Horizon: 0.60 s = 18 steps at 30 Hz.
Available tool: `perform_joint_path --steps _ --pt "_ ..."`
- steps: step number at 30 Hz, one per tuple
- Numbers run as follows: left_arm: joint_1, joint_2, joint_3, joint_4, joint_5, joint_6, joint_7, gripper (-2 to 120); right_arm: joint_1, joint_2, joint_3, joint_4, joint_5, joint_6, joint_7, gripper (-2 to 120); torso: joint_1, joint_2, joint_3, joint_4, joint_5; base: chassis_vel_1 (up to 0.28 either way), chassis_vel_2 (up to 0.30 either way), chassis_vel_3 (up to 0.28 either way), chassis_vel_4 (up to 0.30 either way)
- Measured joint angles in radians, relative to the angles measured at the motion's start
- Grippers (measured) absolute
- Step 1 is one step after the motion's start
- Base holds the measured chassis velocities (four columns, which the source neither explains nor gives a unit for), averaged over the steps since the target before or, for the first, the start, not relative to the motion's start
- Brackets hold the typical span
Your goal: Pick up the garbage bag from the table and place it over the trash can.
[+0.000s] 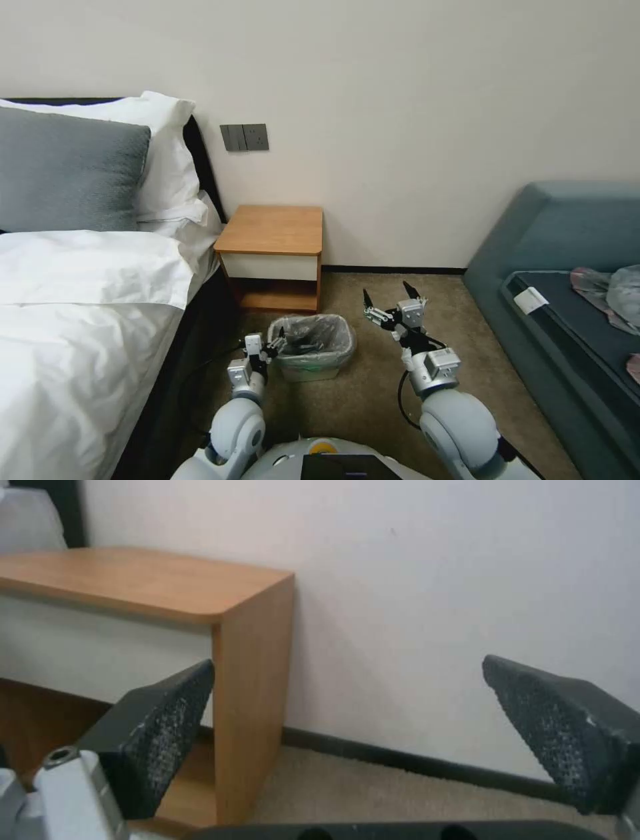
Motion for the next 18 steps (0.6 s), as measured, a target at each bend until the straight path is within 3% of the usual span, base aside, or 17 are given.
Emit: perform_joint_path --steps 2,3,4,7,8,10,14,18 --pt "0.017 0.001 -0.066 -0.004 0.075 -0.082 0.069 99 -0.045 0.014 0.035 -0.013 -0.010 0.038 -0.002 100 0.000 0.000 0.000 0.0001 0.0000 0.000 0.000 0.000 0.000" --pt "0.017 0.001 -0.066 -0.004 0.075 -0.082 0.069 99 -0.045 0.014 0.035 -0.013 -0.010 0.038 -0.002 100 0.000 0.000 0.000 0.0001 0.0000 0.000 0.000 0.000 0.000" --pt "0.025 0.002 -0.100 -0.003 0.123 -0.139 0.100 100 -0.077 0.022 0.064 -0.025 -0.017 0.068 -0.014 100 0.000 0.000 0.000 -0.0001 0.0001 0.000 0.000 0.000 0.000" --pt "0.041 0.006 -0.144 -0.008 0.186 -0.250 0.130 100 -0.139 0.053 0.135 -0.067 -0.040 0.163 -0.067 100 0.000 0.000 0.000 0.0000 0.0000 0.000 0.000 0.000 0.000" --pt "0.041 0.006 -0.144 -0.008 0.186 -0.250 0.130 100 -0.139 0.053 0.135 -0.067 -0.040 0.163 -0.067 100 0.000 0.000 0.000 0.0000 0.0000 0.000 0.000 0.000 0.000" --pt "0.067 0.015 -0.157 -0.002 0.227 -0.349 0.153 100 -0.195 0.101 0.184 -0.105 -0.067 0.269 -0.122 100 0.000 0.000 0.000 -0.0005 0.0001 0.000 0.000 0.000 0.000" --pt "0.098 0.018 -0.167 0.002 0.235 -0.396 0.181 100 -0.229 0.143 0.199 -0.124 -0.082 0.320 -0.140 100 0.000 0.000 0.000 -0.0003 -0.0001 0.000 0.000 0.000 0.000" --pt "0.172 -0.015 -0.232 -0.011 0.233 -0.438 0.288 100 -0.266 0.238 0.212 -0.153 -0.127 0.388 -0.142 100 0.000 0.000 0.000 -0.0001 0.0002 0.000 0.000 0.000 0.000"
